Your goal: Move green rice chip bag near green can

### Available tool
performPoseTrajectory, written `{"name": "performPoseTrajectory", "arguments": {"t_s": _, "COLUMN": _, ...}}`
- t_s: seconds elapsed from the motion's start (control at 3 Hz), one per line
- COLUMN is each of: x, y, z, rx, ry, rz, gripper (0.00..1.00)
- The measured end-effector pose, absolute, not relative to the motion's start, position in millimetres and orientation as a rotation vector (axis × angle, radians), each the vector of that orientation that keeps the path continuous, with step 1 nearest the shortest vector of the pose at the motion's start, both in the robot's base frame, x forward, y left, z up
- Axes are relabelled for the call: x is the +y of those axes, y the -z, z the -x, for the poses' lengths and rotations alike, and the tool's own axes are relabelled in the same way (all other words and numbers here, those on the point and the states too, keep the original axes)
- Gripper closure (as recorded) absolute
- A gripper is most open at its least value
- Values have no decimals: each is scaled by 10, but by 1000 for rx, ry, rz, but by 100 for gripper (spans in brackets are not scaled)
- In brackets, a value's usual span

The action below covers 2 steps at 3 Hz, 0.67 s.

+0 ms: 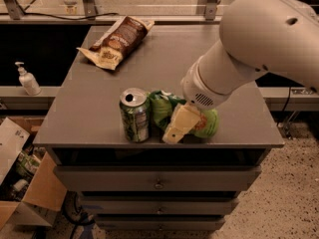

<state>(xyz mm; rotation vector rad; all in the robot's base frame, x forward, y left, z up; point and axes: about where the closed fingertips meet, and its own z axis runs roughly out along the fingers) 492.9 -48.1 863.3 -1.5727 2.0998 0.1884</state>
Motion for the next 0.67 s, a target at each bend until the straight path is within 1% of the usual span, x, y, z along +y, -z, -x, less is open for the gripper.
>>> {"name": "performPoseTrajectory", "arguments": {"t_s": 0.33, "x": -485, "y": -8631, "z": -4931, "rx": 2100, "ry": -188, "rz": 1572, "gripper": 0}}
{"name": "performPoseTrajectory", "arguments": {"t_s": 0.67, "x": -665, "y": -8735, "z": -5049, "rx": 2099, "ry": -161, "rz": 1542, "gripper": 0}}
